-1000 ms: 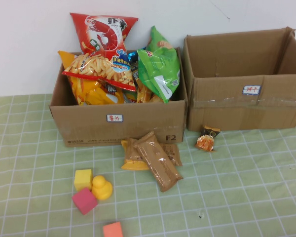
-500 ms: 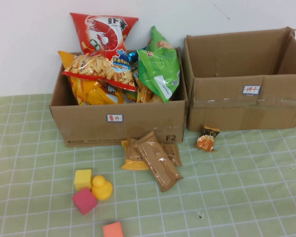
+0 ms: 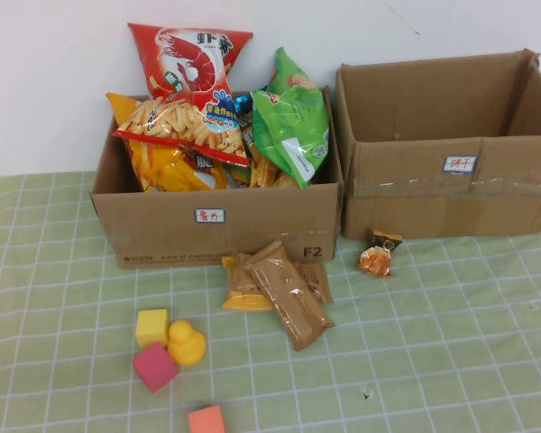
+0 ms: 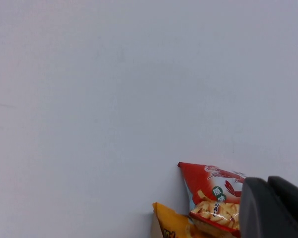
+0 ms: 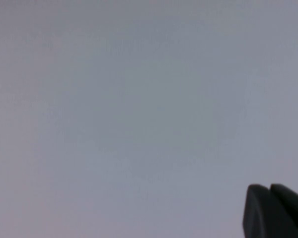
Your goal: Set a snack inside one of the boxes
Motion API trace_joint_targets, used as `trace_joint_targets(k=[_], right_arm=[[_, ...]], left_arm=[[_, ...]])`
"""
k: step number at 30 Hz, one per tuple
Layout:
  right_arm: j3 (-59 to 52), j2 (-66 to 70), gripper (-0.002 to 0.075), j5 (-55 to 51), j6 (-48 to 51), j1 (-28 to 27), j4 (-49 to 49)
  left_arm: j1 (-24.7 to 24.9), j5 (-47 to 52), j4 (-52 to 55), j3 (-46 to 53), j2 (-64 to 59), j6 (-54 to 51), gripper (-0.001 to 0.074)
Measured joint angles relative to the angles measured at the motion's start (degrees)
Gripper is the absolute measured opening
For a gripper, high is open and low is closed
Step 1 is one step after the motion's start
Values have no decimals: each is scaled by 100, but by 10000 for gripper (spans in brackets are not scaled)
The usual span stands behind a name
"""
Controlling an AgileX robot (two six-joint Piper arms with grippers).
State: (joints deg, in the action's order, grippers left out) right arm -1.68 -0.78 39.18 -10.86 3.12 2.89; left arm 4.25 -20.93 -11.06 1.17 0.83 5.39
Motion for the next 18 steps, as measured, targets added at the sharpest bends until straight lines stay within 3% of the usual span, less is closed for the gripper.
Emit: trace_joint_targets(k=[6,11,18], right_arm=[[86,-10,-2,58,0,0,-552],[1255,-10,-2,-1816,445,0,-760],[2826,457,-2,-4586,1503,0,-755]], left_arm=[[0,34,-5,0,0,417,-1],[0,170,46,-21,0,514,-1],[0,2882,658,-1416,-11,465,-1]])
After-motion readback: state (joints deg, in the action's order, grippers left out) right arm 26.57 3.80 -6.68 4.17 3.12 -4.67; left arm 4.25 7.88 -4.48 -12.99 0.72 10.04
